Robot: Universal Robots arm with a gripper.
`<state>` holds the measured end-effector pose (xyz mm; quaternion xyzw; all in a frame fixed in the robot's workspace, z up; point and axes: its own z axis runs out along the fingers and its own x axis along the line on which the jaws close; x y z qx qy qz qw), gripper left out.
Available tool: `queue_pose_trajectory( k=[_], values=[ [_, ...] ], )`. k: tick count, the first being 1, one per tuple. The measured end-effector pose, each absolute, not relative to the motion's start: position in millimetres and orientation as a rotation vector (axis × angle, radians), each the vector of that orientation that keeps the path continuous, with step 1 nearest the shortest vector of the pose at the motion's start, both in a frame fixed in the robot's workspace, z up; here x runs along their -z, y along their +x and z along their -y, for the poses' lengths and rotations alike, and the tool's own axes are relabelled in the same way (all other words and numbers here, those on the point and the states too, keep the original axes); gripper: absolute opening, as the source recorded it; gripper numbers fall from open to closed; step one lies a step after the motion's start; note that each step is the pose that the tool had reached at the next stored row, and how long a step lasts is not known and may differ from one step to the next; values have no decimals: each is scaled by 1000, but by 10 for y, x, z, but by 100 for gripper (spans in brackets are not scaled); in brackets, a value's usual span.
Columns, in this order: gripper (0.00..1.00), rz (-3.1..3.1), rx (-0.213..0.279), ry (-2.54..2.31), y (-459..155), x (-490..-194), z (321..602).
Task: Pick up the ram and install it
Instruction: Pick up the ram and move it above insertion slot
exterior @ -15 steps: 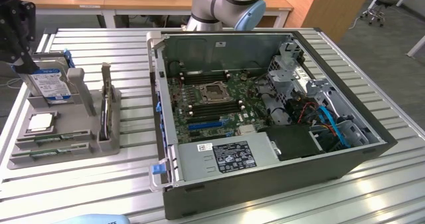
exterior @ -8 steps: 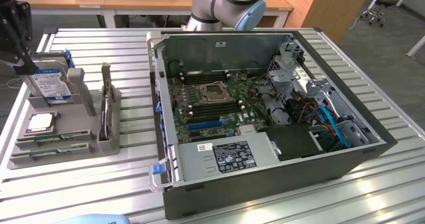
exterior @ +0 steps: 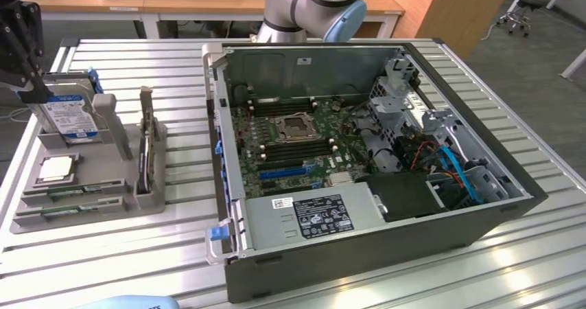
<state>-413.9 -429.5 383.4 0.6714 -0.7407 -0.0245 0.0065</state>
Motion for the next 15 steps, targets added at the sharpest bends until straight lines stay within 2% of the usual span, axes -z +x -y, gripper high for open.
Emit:
queue_pose_trajectory(
  k=[15],
  values=[
    [10,2302,77,2117,-4138,-3825,4295]
  ],
)
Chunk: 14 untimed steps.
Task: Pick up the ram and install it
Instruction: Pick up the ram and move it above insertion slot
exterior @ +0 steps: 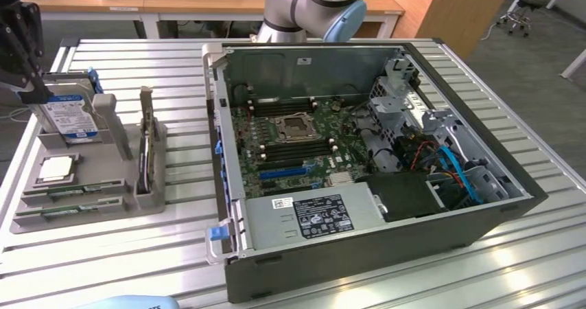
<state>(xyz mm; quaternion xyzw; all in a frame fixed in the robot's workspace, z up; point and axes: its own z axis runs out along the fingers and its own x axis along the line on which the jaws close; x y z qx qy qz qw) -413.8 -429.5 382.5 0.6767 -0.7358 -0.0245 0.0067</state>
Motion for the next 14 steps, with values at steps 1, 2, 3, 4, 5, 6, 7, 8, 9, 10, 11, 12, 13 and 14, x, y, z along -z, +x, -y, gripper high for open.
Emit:
queue_pose_trajectory(
  k=[1,2,3,4,5,6,7,8,9,10,11,12,13,14],
  values=[
    [10,2302,76,2117,-4138,-3823,4295],
    [10,2302,76,2117,-4138,-3819,4295],
    [10,2302,76,2117,-4138,-3814,4295],
    [10,2302,77,2117,-4138,-3806,4295],
    [10,2301,76,2118,-4138,-3796,4296],
    [10,2301,76,2118,-4138,-3785,4295],
    [10,2301,76,2118,-4138,-3773,4295],
    [10,2300,76,2119,-4138,-3761,4295],
    [10,2300,76,2119,-4138,-3746,4295],
    [10,2300,76,2120,-4138,-3733,4295],
    [10,2299,76,2120,-4138,-3721,4295],
    [10,2299,76,2120,-4138,-3710,4295],
    [10,2298,76,2121,-4138,-3699,4296],
    [10,2298,76,2121,-4138,-3696,4295]
  ],
)
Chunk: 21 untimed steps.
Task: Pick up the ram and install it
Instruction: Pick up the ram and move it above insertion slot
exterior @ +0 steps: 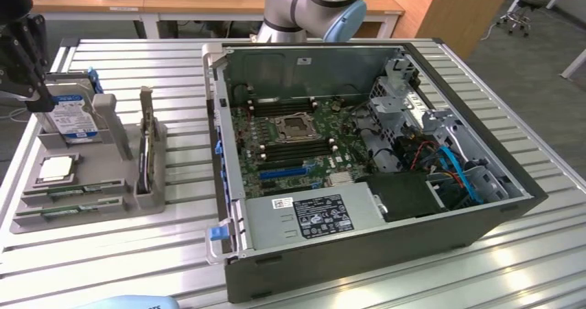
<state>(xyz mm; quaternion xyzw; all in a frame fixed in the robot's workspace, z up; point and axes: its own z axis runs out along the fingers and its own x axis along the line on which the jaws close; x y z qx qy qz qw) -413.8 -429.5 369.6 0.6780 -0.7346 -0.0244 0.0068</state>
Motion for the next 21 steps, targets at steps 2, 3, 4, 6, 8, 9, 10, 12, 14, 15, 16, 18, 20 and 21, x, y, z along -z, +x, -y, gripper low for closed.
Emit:
queue_pose_trajectory(
  k=[2,3,4,6,8,9,10,12,14,15,16,18,20,21],
  values=[
    [10,2298,76,2121,-4138,-3696,4295],
    [10,2298,76,2121,-4138,-3696,4295],
    [10,2298,76,2121,-4138,-3696,4295],
    [10,2298,76,2121,-4138,-3695,4295],
    [11,2298,76,2121,-4138,-3695,4295],
    [11,2298,76,2121,-4138,-3695,4295],
    [16,2298,76,2121,-4138,-3695,4295],
    [29,2298,76,2121,-4138,-3695,4295],
    [35,2298,76,2121,-4138,-3695,4295],
    [35,2298,76,2121,-4138,-3695,4295],
    [35,2298,76,2121,-4138,-3693,4295],
    [35,2298,76,2121,-4138,-3677,4295],
    [35,2298,76,2121,-4138,-3649,4295],
    [35,2298,76,2121,-4138,-3633,4295]
  ],
)
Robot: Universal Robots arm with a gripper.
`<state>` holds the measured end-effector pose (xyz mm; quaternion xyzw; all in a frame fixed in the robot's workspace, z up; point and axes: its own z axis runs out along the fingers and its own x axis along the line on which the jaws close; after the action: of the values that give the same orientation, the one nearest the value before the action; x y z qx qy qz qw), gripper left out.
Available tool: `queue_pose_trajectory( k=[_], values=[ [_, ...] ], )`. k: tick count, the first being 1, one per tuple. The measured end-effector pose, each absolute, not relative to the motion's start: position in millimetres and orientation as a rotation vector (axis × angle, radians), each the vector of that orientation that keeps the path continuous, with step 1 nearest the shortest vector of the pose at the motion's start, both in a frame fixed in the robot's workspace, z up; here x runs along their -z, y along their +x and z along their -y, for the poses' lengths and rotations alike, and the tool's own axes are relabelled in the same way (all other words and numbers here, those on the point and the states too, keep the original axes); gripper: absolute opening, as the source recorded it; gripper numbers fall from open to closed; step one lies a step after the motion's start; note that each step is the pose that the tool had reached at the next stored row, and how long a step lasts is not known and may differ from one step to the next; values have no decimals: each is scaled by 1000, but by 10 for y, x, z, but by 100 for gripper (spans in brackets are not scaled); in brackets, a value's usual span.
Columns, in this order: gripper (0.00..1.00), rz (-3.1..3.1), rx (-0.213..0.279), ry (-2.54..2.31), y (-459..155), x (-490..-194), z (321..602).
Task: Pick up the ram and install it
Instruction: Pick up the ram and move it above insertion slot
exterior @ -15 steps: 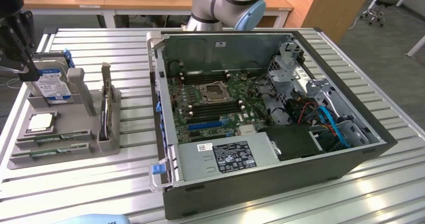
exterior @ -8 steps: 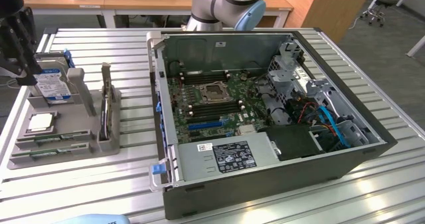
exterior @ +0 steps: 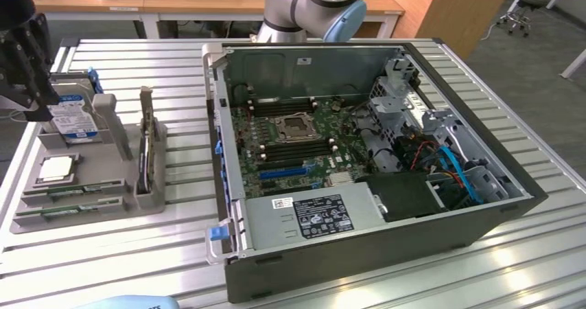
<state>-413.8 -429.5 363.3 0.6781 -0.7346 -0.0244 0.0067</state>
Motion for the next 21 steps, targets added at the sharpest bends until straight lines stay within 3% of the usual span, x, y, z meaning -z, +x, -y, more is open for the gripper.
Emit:
queue_pose_trajectory(
  k=[21],
  values=[
    [35,2298,76,2121,-4138,-3359,4295]
  ],
)
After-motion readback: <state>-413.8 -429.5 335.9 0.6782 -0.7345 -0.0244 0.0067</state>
